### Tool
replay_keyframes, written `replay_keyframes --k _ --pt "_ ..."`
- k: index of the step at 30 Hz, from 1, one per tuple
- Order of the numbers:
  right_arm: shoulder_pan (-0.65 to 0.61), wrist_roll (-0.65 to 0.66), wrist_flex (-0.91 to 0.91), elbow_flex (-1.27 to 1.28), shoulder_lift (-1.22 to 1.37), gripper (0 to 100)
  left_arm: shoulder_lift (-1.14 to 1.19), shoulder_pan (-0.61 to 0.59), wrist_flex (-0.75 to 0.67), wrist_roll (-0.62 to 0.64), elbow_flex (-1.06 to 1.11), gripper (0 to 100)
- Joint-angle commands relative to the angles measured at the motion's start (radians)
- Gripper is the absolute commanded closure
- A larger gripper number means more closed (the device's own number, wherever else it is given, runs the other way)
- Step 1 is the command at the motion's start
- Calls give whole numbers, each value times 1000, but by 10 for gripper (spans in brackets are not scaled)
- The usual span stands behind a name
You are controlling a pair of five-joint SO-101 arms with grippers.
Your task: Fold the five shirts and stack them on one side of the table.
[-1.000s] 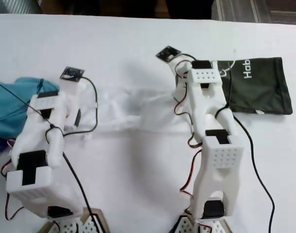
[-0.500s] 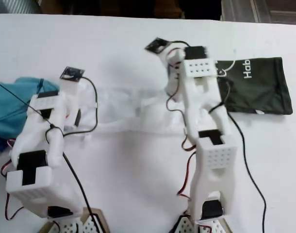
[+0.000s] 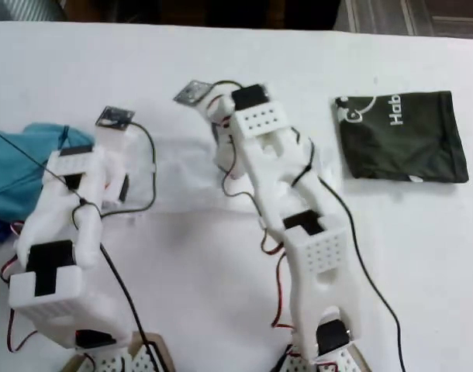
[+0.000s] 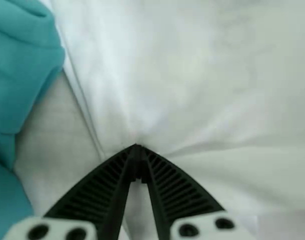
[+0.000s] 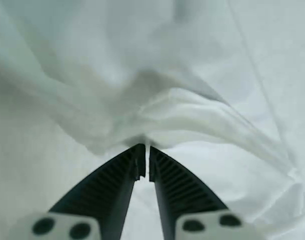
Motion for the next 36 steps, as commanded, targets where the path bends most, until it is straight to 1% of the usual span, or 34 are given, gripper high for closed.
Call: replay_keyframes --k 1,7,10,14,18,21,25,32,36 --pt "-22 -46 -73 -17 36 977 -14 9 -11 3 1 973" --pt "-56 -64 -93 -44 93 977 -14 9 -11 3 1 973" --pt "-47 -64 -47 -109 70 977 -14 9 -11 3 1 973" --pt "27 -64 67 -201 -19 977 -14 9 -11 3 1 973" --pt "137 -64 142 -198 -113 977 -14 9 -11 3 1 973" --pt "222 -57 142 -51 -163 978 -14 9 -11 3 1 973" --pt "278 -52 101 221 -219 977 -14 9 -11 3 1 973" --pt "314 -25 -231 684 -460 978 -14 9 -11 2 -1 973" --pt "355 35 -375 865 -556 978 -14 9 -11 2 -1 973"
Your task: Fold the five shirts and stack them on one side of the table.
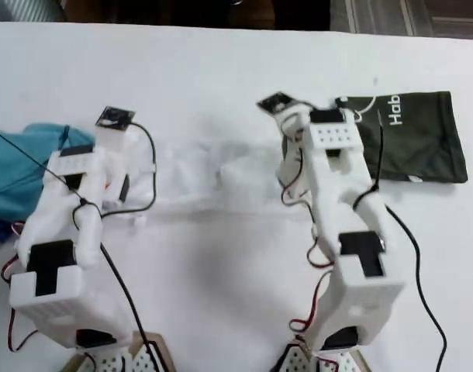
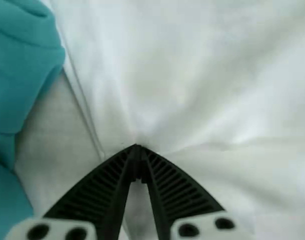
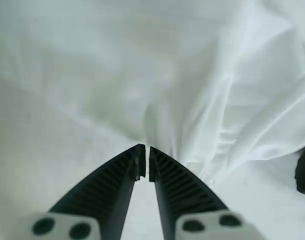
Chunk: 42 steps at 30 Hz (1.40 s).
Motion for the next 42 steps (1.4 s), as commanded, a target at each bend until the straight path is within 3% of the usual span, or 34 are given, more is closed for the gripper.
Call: replay_keyframes --k 1,9,17,25,31,34,37,42 --pt "61 43 -119 121 -127 978 -14 9 -11 2 -1 973" --pt "219 152 -234 199 -136 978 -14 9 -11 2 -1 973" --pt "188 153 -147 178 -203 978 -14 9 -11 2 1 973" --pt "183 153 -33 193 -518 978 -23 11 -9 3 -7 973" --pt "185 160 -33 322 -591 978 -25 3 209 101 -217 970" --pt "185 161 -50 373 -610 978 -14 -25 313 160 -334 895" --pt "185 161 -54 399 -631 978 -14 -63 311 201 -349 801" --pt "185 161 -50 405 -671 978 3 -95 269 199 -355 813"
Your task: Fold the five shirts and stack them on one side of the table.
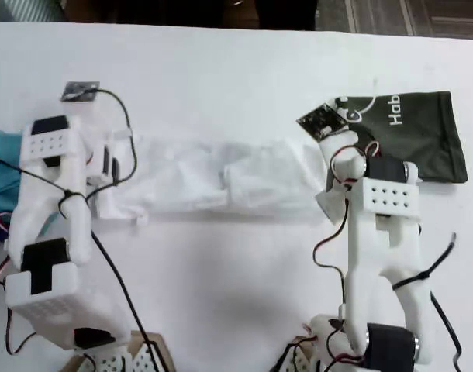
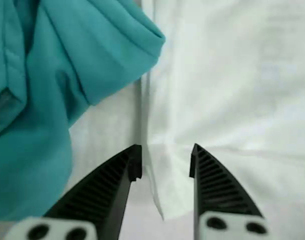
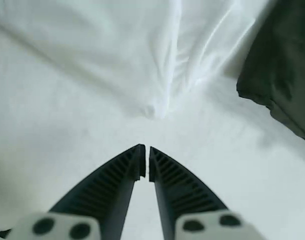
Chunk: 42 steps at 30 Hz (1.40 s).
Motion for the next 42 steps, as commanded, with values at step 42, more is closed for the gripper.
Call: replay_keyframes --k 42 --pt "124 11 -15 164 -214 977 585 92 551 9 -771 972"
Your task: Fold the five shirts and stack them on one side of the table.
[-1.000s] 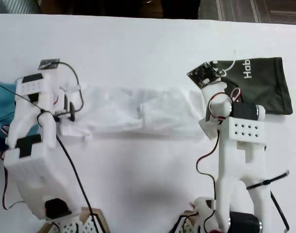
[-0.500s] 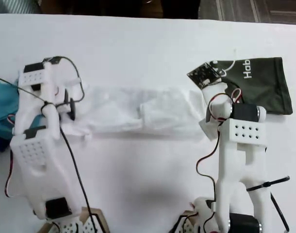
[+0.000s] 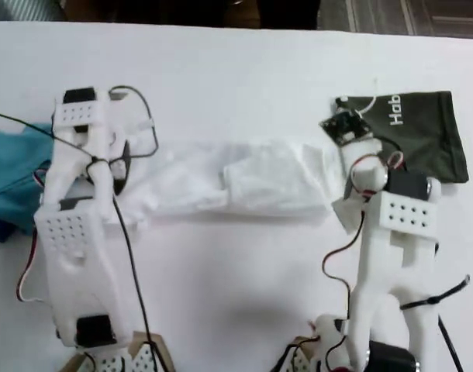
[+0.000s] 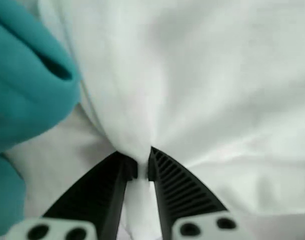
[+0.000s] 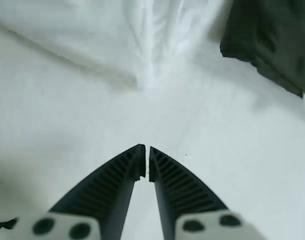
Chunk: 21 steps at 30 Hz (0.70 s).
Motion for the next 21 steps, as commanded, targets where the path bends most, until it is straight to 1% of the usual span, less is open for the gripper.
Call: replay_keyframes --k 1,5,10,14,17,19,21 --pt "8 12 -74 129 -127 977 -48 -18 31 -17 -15 972" --pt "-1 9 -174 353 -305 977 -181 -26 31 -25 91 972" --pt "5 9 -249 577 -453 977 -434 -57 26 -104 291 972" --pt "4 5 -289 667 -518 977 -597 -118 23 -155 460 972" --pt "5 3 -315 698 -542 977 -692 -172 -3 -161 561 972" --pt "5 3 -335 717 -550 977 -741 -195 -9 -163 605 972" --pt "5 2 -363 746 -550 977 -781 -192 -6 -176 627 972"
